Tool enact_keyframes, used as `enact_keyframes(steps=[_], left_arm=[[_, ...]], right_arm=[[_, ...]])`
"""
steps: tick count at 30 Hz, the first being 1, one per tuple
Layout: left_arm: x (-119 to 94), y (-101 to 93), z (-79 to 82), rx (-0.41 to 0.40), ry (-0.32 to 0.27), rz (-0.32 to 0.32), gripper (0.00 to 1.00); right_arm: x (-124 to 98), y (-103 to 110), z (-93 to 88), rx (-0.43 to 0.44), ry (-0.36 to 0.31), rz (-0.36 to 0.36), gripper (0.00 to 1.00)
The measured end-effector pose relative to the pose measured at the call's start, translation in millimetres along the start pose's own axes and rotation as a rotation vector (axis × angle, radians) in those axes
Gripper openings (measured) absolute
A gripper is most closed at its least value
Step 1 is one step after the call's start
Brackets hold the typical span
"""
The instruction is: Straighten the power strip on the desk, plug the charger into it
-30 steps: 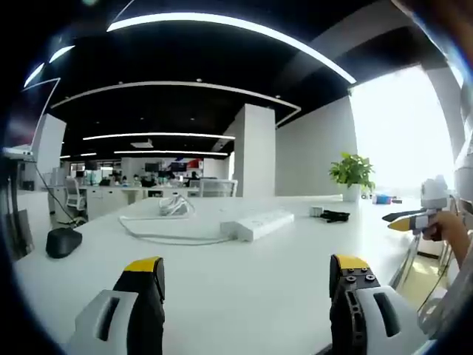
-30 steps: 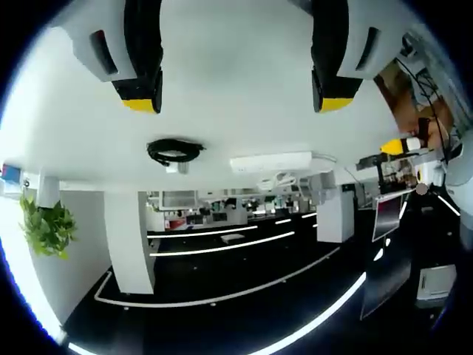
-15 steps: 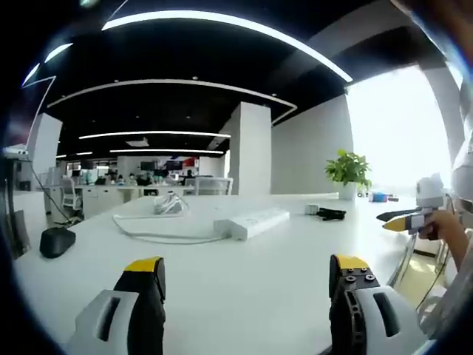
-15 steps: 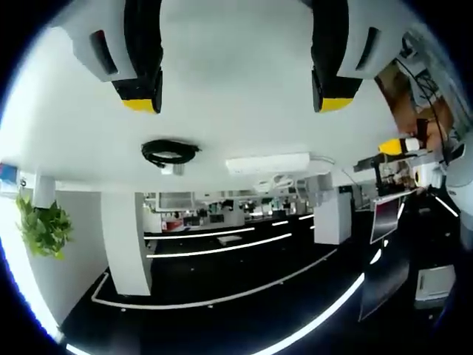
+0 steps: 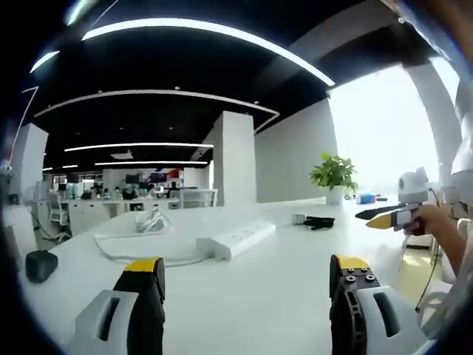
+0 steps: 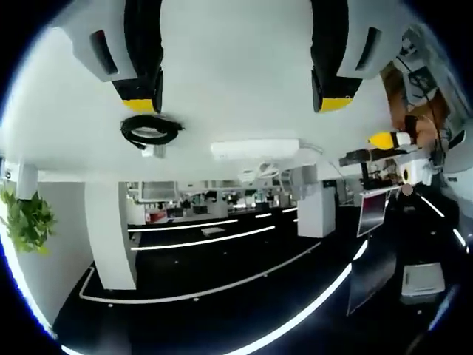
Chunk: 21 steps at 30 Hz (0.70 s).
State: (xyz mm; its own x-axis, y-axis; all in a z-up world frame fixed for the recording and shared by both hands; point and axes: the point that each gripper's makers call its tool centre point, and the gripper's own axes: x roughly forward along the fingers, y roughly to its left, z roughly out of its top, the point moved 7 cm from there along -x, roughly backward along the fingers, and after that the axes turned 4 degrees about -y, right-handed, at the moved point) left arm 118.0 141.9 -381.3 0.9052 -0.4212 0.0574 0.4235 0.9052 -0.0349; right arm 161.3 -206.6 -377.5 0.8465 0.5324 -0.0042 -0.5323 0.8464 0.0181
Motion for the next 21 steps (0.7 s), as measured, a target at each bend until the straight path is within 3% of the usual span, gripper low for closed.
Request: enact_keyframes(steps=[9, 12, 21], left_arm=[[18.1, 3.8, 8.9, 0.035, -0.012, -0.059, 0.94], [23.0, 9.2, 13.0, 0.057, -0.006, -0.067, 0.94], [35.3, 25.6, 18.2, 0.038, -0.022, -0.063, 0.94]], right_arm=[[20.4, -5.5, 6.9, -0.069, 0.018, 0.085, 0.81], [28.1, -9.7, 7.7, -0.135, 0.010, 0.096, 0.81], [48.5, -9.5, 14.6, -0.117, -0.024, 0.153, 0.81]])
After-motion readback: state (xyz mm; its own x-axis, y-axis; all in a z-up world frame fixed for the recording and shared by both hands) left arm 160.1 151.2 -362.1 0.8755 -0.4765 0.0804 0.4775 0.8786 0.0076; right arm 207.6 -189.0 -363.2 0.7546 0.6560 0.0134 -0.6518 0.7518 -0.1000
